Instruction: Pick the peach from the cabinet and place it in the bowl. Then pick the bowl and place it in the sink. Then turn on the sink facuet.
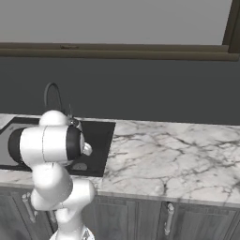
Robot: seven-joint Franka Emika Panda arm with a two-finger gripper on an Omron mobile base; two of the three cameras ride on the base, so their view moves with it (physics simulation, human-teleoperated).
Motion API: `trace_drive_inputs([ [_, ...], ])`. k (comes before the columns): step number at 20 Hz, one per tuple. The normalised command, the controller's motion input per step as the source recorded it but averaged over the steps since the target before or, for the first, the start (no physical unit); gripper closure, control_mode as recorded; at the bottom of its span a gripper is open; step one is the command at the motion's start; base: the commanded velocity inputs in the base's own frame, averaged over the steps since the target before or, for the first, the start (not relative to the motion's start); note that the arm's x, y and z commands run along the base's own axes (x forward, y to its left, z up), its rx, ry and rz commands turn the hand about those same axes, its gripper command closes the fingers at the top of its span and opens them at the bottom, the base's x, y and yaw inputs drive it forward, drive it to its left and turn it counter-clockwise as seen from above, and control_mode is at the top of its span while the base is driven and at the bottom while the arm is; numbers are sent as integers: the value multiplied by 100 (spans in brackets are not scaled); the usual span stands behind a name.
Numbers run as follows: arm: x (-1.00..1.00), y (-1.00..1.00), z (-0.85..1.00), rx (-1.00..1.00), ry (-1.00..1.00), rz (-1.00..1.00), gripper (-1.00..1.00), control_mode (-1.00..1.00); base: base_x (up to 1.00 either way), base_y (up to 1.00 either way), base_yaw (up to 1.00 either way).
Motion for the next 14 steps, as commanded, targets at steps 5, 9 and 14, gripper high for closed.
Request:
trace_drive_inputs([
  [5, 40, 20, -37, -3, -1, 1, 100, -100, 0, 0, 0],
  [9, 29, 33, -33, -2, -2, 3, 100, -100, 0, 0, 0],
  [14, 30, 23, -24, -1, -1, 2, 100, -100, 0, 0, 0],
])
